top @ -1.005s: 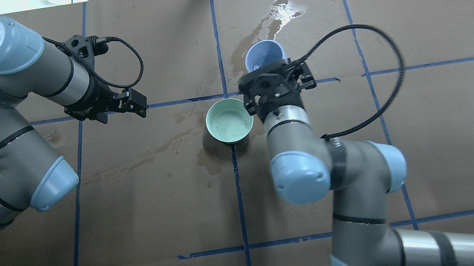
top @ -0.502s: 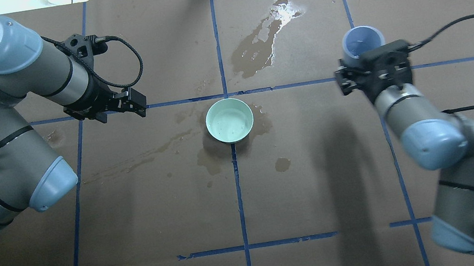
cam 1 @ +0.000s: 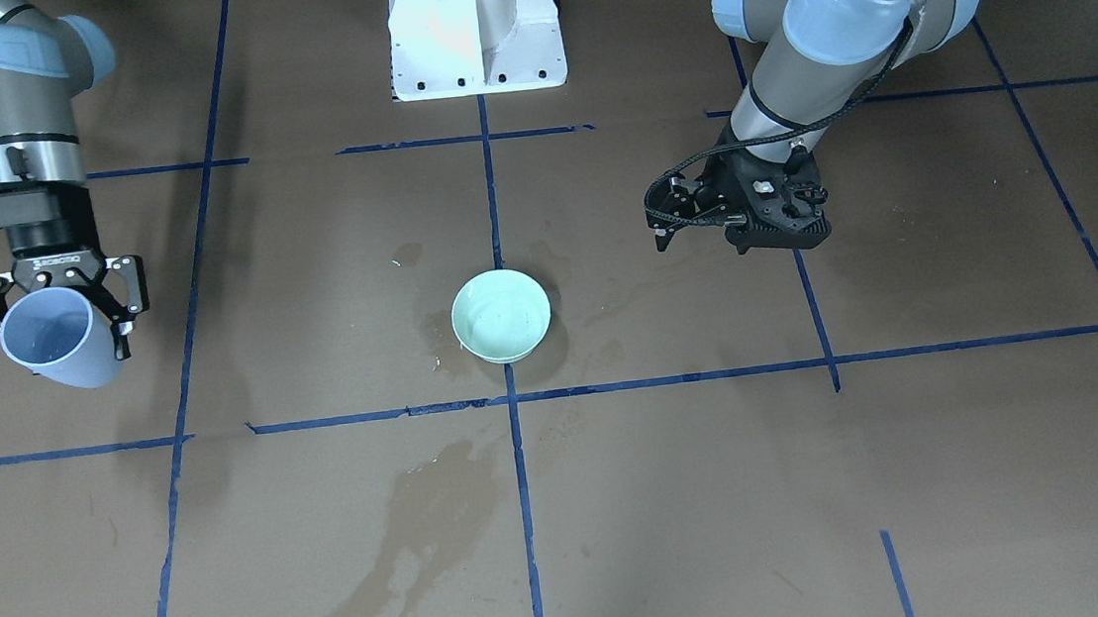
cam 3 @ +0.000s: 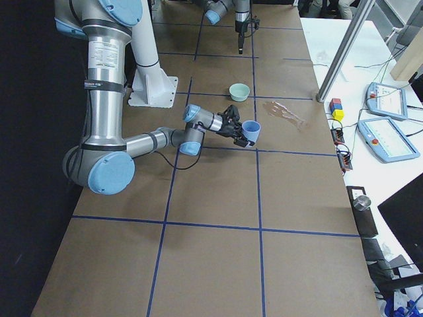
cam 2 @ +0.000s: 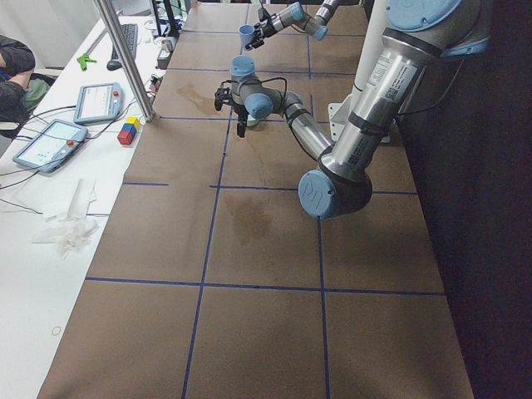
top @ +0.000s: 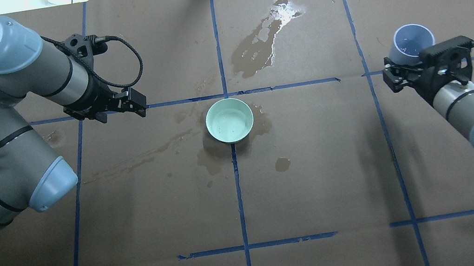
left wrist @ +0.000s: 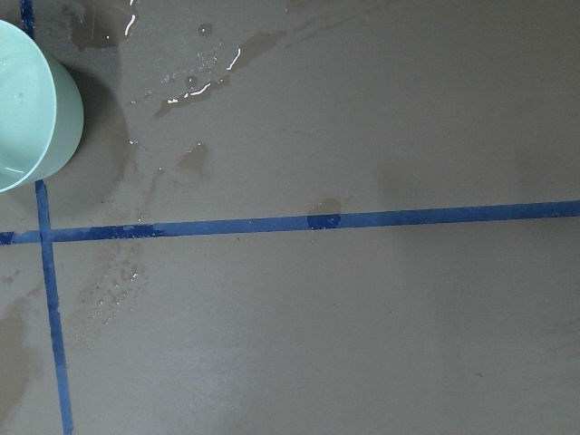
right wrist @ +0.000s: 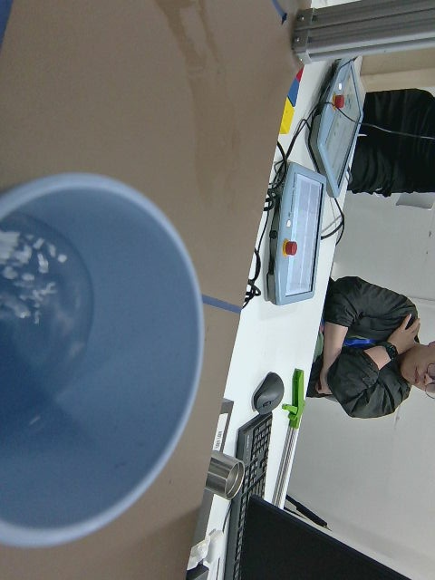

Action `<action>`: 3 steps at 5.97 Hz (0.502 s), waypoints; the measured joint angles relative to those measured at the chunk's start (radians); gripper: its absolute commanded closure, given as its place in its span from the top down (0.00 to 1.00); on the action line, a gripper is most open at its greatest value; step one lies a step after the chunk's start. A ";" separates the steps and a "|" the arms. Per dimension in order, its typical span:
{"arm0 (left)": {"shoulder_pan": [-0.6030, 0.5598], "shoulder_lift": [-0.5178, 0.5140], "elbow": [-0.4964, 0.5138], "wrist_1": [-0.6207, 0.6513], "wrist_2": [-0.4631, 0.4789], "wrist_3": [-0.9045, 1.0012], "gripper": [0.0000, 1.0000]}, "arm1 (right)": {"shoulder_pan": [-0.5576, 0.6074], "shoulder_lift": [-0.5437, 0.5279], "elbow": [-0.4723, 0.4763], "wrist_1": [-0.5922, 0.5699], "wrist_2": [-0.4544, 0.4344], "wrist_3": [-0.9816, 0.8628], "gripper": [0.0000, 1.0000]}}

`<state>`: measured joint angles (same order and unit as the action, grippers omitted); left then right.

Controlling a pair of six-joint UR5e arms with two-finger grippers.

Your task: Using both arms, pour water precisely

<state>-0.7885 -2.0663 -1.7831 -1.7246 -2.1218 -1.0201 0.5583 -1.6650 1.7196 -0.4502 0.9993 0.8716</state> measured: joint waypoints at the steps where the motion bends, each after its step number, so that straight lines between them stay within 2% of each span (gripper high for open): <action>1: 0.000 0.000 -0.003 0.001 0.000 0.000 1.00 | 0.001 -0.017 -0.085 0.121 0.000 0.000 0.01; 3: 0.000 0.000 -0.005 0.002 0.000 0.000 1.00 | 0.001 -0.062 -0.199 0.290 -0.001 0.002 0.01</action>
<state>-0.7885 -2.0663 -1.7882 -1.7228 -2.1215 -1.0201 0.5589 -1.7272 1.5209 -0.1597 0.9987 0.8739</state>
